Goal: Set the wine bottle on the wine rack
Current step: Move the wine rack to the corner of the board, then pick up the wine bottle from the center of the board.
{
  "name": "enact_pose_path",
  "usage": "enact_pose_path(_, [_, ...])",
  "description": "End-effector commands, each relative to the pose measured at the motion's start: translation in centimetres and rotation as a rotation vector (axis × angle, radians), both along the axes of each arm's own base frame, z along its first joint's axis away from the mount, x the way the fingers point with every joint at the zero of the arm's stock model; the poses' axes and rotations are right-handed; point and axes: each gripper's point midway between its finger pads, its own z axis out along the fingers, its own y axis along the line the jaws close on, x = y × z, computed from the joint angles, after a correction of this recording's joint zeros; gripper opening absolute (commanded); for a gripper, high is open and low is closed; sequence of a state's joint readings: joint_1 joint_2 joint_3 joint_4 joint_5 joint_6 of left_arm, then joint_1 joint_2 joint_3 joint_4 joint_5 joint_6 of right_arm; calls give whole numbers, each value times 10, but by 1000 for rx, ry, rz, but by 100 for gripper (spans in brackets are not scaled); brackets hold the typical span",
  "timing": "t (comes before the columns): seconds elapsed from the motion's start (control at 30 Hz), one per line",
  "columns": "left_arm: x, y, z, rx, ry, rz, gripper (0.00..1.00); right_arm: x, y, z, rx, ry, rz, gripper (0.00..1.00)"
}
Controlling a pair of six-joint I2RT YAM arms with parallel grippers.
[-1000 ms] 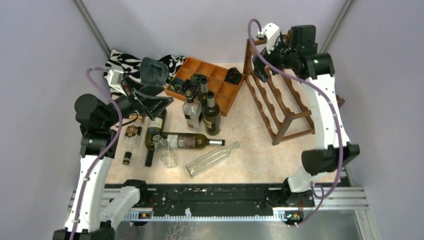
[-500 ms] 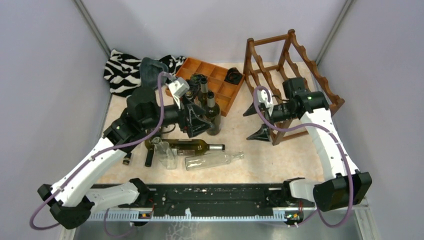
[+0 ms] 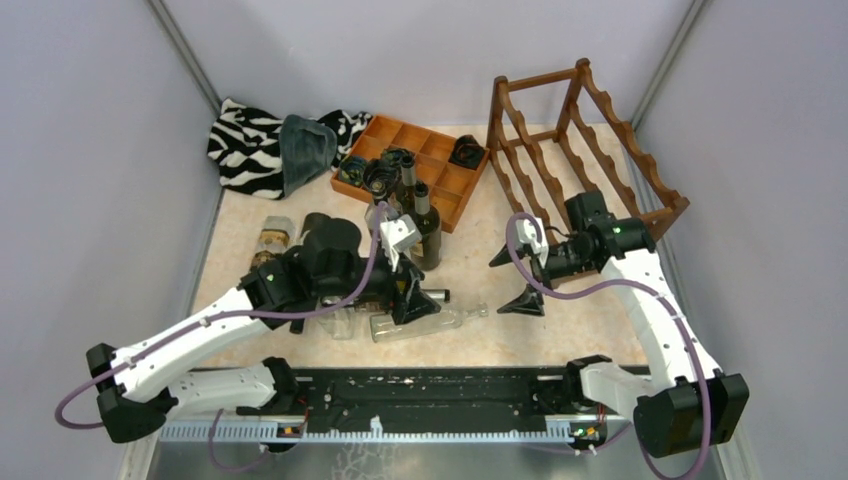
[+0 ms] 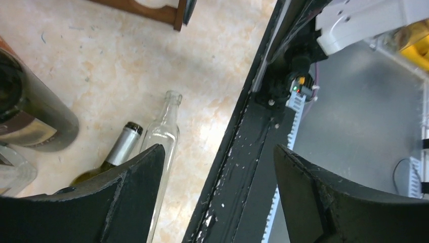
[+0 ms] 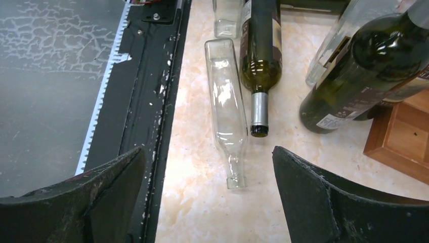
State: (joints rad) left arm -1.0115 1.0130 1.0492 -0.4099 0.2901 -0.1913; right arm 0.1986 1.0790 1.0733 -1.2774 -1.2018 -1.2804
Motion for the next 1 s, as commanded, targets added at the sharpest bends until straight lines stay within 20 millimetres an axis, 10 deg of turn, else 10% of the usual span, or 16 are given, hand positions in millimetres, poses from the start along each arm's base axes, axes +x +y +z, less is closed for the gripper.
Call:
enact_pose_path(0.0, [2,-2,-41,104,-40,-15,84,8,0,8,41,-57,-24,94])
enact_pose_path(0.53, [1,-15,-157,334,-304,-167,82,8,-4,-12,28,-14,-61,94])
enact_pose_path(0.97, [15,-15,-189,477,-273,-133,82,10,-3,-14,32,-5,-63,95])
